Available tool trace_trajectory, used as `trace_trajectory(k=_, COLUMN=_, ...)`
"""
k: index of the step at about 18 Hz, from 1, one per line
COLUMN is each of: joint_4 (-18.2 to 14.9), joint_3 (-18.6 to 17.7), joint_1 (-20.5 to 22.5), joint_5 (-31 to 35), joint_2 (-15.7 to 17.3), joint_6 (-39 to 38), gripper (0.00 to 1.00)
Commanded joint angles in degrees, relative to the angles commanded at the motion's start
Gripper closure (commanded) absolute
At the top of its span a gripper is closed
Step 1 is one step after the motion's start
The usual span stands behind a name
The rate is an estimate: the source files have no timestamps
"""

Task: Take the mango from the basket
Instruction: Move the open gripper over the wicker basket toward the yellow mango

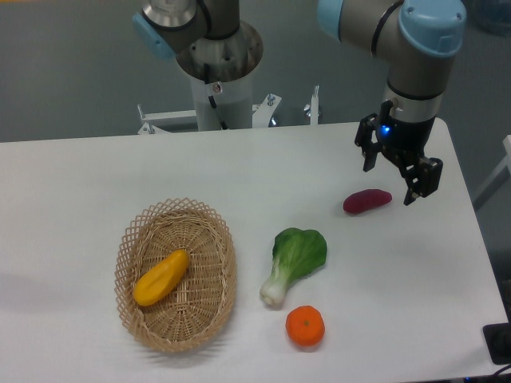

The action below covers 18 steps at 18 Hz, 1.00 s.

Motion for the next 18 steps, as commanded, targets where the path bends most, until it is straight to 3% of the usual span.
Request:
trace_trajectory(k=6, joint_4=0.09, joint_3=-2.46, joint_1=-0.35, joint_5=-1.05, joint_2=1.31, joint_6=-0.26, gripper=0.00)
trace_trajectory(k=10, joint_4=1.22, joint_3=-6.76, joint_1=-0.97, joint_5=-5.18, joint_2=3.86, joint_6=-8.77, gripper=0.00)
trace_trajectory(k=18, joint_4=2.37, joint_3=-7.56, joint_1=-11.59, joint_5=-5.45, joint_2=4.04, joint_6=-28.10, gripper=0.00)
